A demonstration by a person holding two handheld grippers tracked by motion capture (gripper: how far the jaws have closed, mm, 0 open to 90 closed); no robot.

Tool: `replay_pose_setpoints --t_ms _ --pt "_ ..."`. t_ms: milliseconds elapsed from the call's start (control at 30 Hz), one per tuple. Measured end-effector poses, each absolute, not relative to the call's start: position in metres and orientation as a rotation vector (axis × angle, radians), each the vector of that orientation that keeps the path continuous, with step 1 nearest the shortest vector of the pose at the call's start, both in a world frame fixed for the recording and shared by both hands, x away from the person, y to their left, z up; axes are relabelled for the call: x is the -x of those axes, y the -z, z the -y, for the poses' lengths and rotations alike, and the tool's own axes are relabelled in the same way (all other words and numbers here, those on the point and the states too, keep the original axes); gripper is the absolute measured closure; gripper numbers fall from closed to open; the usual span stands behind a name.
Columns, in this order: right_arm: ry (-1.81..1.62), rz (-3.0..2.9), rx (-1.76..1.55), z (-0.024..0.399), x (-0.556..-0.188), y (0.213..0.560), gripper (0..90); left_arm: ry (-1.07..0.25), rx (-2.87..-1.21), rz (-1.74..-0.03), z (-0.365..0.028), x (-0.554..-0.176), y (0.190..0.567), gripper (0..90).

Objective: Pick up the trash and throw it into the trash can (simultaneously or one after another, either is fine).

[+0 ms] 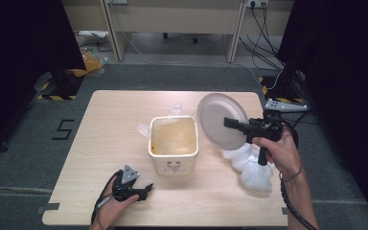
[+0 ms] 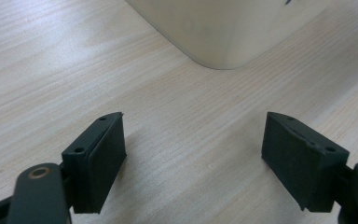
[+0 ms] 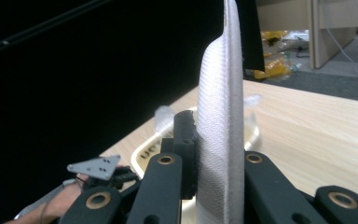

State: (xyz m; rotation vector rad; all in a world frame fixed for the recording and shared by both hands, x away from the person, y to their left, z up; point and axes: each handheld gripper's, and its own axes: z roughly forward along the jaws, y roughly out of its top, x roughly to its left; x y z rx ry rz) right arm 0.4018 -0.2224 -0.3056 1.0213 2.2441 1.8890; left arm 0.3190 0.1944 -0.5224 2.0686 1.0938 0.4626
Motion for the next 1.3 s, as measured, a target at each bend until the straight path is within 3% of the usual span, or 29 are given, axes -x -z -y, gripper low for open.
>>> replay_pose_setpoints --t_ms 500,1200,1300 --pt "-1.923 -2.367 -0.962 0.157 -0.423 0.308 84.2 -0.464 -2.068 -1.096 -0.194 -0.319 0.523 20.3" --pt "-1.833 -2.530 -1.105 0.106 -0.462 0.369 83.3 -0.465 -2.066 -1.096 -0.194 -0.319 0.523 20.1" --pt "-1.779 -2.551 -1.113 0.103 -0.462 0.375 77.9 -0.462 -2.070 -1.096 -0.194 -0.319 0.522 20.1"
